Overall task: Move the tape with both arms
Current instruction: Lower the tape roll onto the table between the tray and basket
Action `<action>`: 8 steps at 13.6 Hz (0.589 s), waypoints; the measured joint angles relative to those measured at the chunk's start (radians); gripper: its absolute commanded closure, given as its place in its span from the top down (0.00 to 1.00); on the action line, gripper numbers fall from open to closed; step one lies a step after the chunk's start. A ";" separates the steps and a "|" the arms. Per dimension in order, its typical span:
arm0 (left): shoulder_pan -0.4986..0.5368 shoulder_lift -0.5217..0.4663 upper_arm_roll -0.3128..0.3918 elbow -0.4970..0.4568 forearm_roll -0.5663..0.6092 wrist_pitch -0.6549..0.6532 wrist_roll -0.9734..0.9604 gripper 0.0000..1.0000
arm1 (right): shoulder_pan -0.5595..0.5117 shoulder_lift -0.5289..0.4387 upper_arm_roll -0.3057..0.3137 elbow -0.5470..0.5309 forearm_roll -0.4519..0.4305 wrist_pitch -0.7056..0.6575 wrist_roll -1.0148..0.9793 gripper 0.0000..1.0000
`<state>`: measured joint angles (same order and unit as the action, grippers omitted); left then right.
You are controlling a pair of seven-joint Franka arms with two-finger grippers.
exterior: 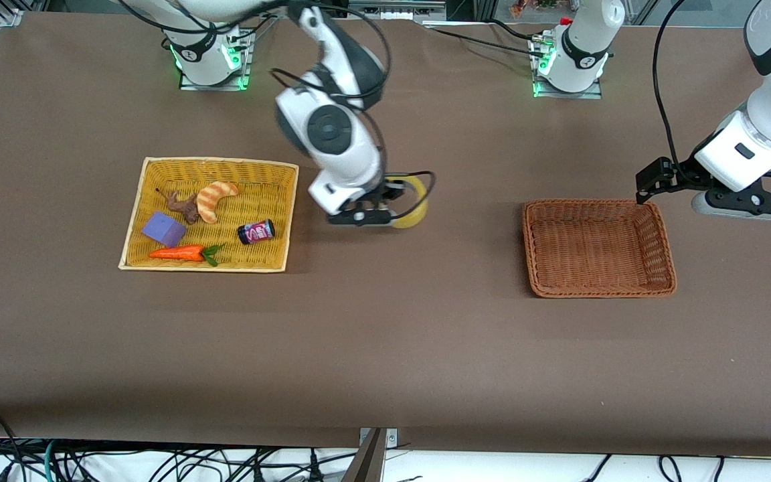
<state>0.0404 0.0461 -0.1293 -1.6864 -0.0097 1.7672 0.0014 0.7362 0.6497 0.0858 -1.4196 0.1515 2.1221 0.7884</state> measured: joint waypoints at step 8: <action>0.023 0.031 0.012 0.000 0.000 -0.002 0.000 1.00 | 0.105 0.164 -0.005 0.039 -0.152 0.144 0.166 0.01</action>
<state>0.0634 0.0775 -0.1176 -1.6864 -0.0097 1.7648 0.0014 0.8411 0.8135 0.0806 -1.3808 -0.0006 2.2660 0.9540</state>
